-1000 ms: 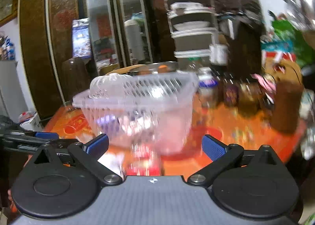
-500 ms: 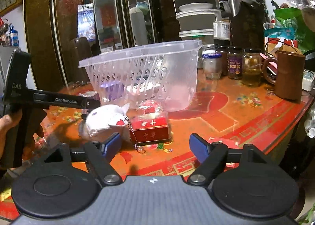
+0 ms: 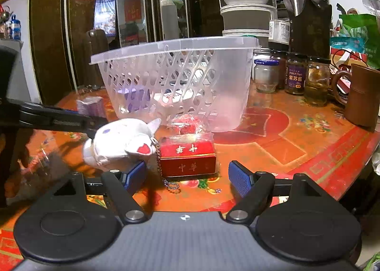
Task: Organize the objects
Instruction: 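Grasp the purple wrapped box with the left gripper while the right grasps the red cigarette pack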
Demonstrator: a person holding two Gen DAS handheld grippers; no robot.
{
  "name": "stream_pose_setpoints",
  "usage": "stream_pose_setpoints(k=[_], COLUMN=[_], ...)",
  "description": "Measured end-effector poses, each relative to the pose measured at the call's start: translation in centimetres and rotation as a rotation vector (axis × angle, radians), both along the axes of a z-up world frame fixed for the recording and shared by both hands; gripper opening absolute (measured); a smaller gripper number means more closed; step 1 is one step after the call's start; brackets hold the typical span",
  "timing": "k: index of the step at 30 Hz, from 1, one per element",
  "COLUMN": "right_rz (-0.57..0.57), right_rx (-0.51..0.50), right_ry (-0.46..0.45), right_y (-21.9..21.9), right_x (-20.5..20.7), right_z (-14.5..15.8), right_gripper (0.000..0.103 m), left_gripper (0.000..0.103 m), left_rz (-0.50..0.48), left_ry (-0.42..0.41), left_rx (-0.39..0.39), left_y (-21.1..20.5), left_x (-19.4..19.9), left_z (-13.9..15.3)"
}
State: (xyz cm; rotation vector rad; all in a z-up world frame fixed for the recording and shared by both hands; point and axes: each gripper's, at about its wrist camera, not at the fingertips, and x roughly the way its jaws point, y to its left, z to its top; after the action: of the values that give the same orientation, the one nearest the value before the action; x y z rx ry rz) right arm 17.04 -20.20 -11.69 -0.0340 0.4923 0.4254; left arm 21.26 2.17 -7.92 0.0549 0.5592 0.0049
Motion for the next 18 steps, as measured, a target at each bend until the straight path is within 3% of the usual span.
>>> stream_pose_setpoints(k=[9, 18], right_rz=[-0.035, -0.006], right_rx=[0.059, 0.027], right_ry=[-0.004, 0.028], right_y=[-2.6, -0.3], right_x=[-0.2, 1.8], right_z=[0.8, 0.6], right_gripper=[0.081, 0.081], left_gripper=[0.046, 0.047], left_rz=[0.005, 0.011], left_ry=[0.000, 0.003], left_rx=[-0.015, -0.006], left_y=[0.7, 0.8], left_x=[0.0, 0.0], left_z=[0.0, -0.1])
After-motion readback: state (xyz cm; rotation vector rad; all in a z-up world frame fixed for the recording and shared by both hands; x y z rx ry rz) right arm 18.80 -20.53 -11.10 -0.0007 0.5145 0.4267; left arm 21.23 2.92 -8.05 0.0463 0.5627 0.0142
